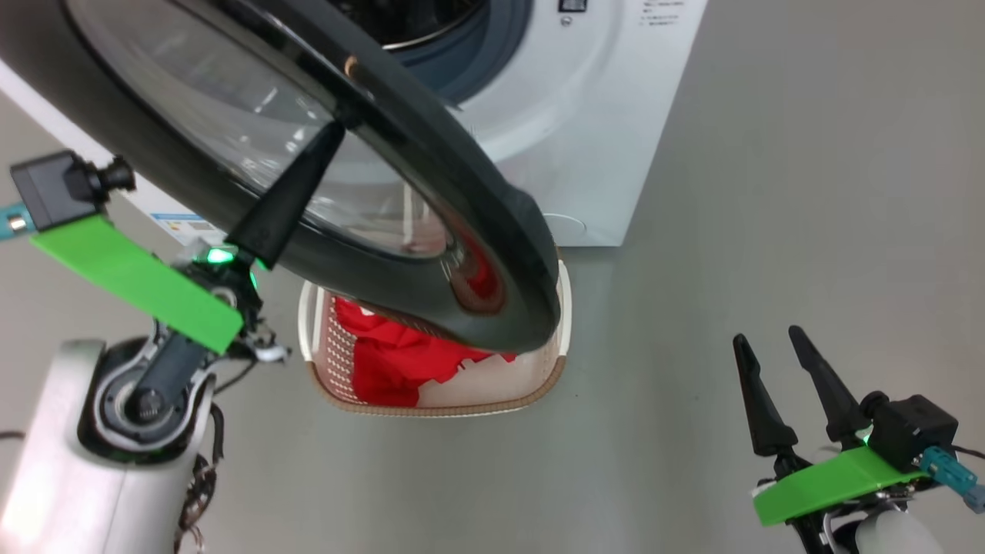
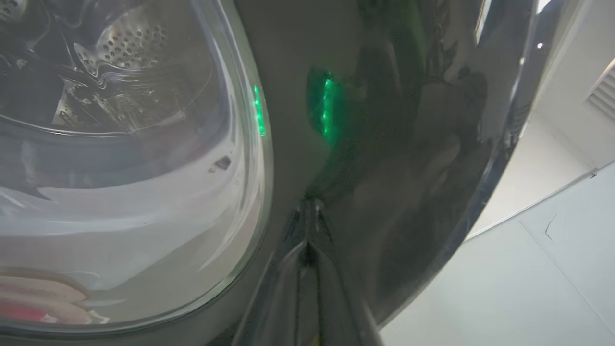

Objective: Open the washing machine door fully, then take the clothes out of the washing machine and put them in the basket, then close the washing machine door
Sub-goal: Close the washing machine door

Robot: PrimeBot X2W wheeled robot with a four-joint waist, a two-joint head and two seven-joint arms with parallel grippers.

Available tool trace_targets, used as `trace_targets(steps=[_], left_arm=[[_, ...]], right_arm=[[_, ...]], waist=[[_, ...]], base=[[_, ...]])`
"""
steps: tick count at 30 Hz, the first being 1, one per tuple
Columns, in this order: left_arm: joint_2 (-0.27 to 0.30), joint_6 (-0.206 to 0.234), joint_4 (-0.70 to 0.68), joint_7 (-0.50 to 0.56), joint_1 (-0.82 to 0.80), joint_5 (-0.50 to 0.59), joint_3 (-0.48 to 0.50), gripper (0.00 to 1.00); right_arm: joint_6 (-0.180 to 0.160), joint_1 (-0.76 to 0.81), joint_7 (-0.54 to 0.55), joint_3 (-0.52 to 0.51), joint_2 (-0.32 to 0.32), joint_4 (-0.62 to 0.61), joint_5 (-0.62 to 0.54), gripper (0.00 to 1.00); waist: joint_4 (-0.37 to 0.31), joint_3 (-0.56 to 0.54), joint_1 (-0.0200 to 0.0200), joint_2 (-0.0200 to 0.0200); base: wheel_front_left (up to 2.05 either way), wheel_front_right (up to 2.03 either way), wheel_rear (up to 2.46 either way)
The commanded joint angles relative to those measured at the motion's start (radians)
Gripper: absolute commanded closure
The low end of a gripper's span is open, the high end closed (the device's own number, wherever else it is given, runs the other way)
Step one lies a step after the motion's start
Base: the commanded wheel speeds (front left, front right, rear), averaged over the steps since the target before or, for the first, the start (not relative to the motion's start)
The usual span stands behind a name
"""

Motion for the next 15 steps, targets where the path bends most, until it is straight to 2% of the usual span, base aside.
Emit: trace_targets(steps=[1, 15], left_arm=[[0.048, -0.007, -0.010, -0.029, -0.055, 0.021, 0.016, 1.00], [0.128, -0.007, 0.148, -0.251, -0.239, -0.018, -0.095, 1.00]], right_arm=[[0.007, -0.035, -0.006, 0.020, -0.002, -0.030, -0.010, 0.00], [0.007, -0.069, -0.006, 0.001, 0.015, -0.041, -0.014, 0.00]], waist=[[-0.022, 0.023, 0.0000, -0.0001], [-0.096, 0.084, 0.0000, -0.0001]], base=[[0.00, 0.00, 0.00], [0.00, 0.00, 0.00]])
